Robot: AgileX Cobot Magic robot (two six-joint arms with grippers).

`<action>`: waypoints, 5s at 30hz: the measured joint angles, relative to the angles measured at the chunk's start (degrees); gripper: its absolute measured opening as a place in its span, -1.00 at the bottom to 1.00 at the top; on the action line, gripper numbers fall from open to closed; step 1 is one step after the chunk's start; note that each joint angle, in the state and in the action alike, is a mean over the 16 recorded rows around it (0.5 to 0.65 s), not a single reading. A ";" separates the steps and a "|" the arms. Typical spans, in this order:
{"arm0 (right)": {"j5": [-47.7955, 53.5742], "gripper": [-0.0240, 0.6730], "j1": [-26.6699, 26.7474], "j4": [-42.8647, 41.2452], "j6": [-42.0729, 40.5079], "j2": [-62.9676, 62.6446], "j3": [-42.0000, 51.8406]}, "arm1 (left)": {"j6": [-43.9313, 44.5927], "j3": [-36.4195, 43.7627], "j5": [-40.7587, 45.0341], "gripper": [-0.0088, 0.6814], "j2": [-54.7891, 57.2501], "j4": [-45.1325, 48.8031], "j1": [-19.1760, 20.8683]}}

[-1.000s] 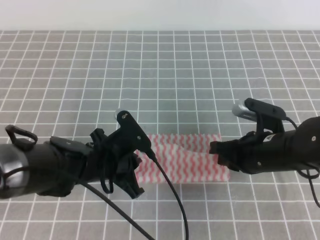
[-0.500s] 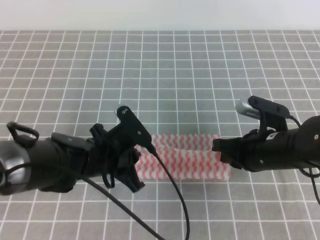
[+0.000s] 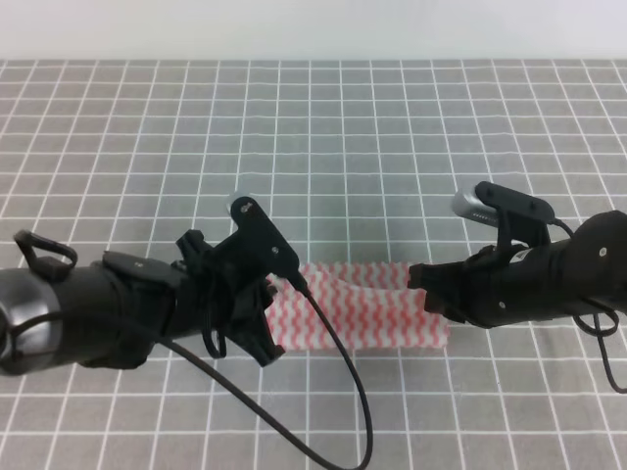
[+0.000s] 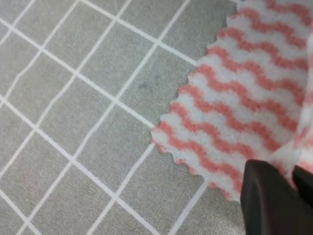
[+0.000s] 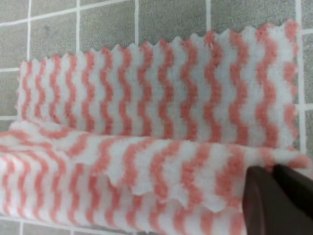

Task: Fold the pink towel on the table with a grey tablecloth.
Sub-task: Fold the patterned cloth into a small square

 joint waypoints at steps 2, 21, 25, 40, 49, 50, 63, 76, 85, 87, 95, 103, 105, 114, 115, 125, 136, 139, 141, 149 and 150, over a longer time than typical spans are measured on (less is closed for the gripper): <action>-0.05 -0.98 -0.11 0.01 0.00 0.27 -0.10 | 0.05 -0.19 0.00 -0.98 0.08 -0.02 0.01; 0.47 -0.98 -0.54 -0.03 -0.84 1.65 -1.87 | -0.41 -1.03 -0.86 -0.98 3.20 -0.04 -0.03; 0.43 -0.98 -0.55 -0.03 -1.08 2.09 -1.99 | -0.42 -1.04 -1.00 -0.98 3.45 -0.11 -0.02; 0.10 -0.98 -0.58 0.01 -1.32 3.12 -2.38 | -0.46 -1.03 -1.15 -0.97 3.50 -0.15 -0.03; 0.21 -0.98 -0.60 0.02 -1.45 3.07 -2.38 | -0.47 -1.19 -2.51 -0.74 3.63 -1.13 -0.02; 0.22 -0.98 -0.60 0.02 -1.47 3.08 -2.38 | -0.48 -1.27 -2.84 -0.70 3.63 -1.45 -0.02; 0.26 -0.98 -0.59 -0.04 -1.60 3.16 -2.35 | -0.58 -3.12 -9.08 -0.33 2.35 -8.85 -0.03; -0.49 -0.89 -0.57 0.09 -1.43 3.25 -2.34 | -0.23 -3.81 2.20 -0.78 4.43 -11.94 -0.08; -3.22 -0.46 -0.56 0.71 -1.37 3.31 -2.35 | 0.49 -3.82 3.45 -0.98 7.38 -11.64 -0.10; -4.32 -0.34 -0.56 0.88 -1.36 3.31 -2.35 | 0.71 -3.82 3.23 -0.98 7.60 -11.63 -0.10; -5.59 -0.08 -0.57 0.60 -1.52 3.25 -3.07 | 1.41 -3.82 3.11 -0.98 7.59 -11.58 -0.10; -0.64 -0.31 -0.58 -1.41 -1.70 3.27 -4.78 | 1.92 -3.81 3.13 -0.98 7.50 -11.52 -0.09; 1.33 -0.39 -0.58 -1.97 -1.76 3.28 -5.25 | 1.94 -3.80 3.15 -0.98 7.40 -11.49 -0.09; 9.73 -0.81 -0.58 -3.07 -2.66 3.32 -6.23 | -0.21 -3.80 3.19 -0.98 5.57 -12.29 -0.09; 10.44 -0.85 -0.58 -3.09 -2.76 3.32 -6.26 | -0.63 -3.80 3.23 -0.98 5.31 -12.31 -0.09; 13.13 -0.97 -0.58 -3.34 -3.40 4.19 -6.29 | -4.94 -3.81 5.05 -0.98 3.72 -12.75 -0.09; 11.53 -0.97 -0.58 -3.61 -3.43 7.56 -6.33 | -5.67 -3.80 5.87 -0.98 4.20 -12.92 -0.09; 11.26 -0.97 -0.58 -3.67 -3.43 8.03 -6.33 | -5.65 -3.80 5.73 -0.98 4.13 -12.92 -0.09; 11.27 -0.97 -0.58 -3.76 -3.38 8.09 -6.35 | -5.95 -3.79 5.68 -0.98 3.92 -13.01 -0.09; 12.68 -0.98 -0.58 -5.02 -3.08 6.32 -6.42 | -9.48 -3.79 6.27 -0.98 2.67 -13.01 -0.09; 12.98 -0.98 -0.58 -5.41 -2.91 6.05 -6.43 | -10.06 -3.79 6.49 -0.98 2.51 -13.01 -0.09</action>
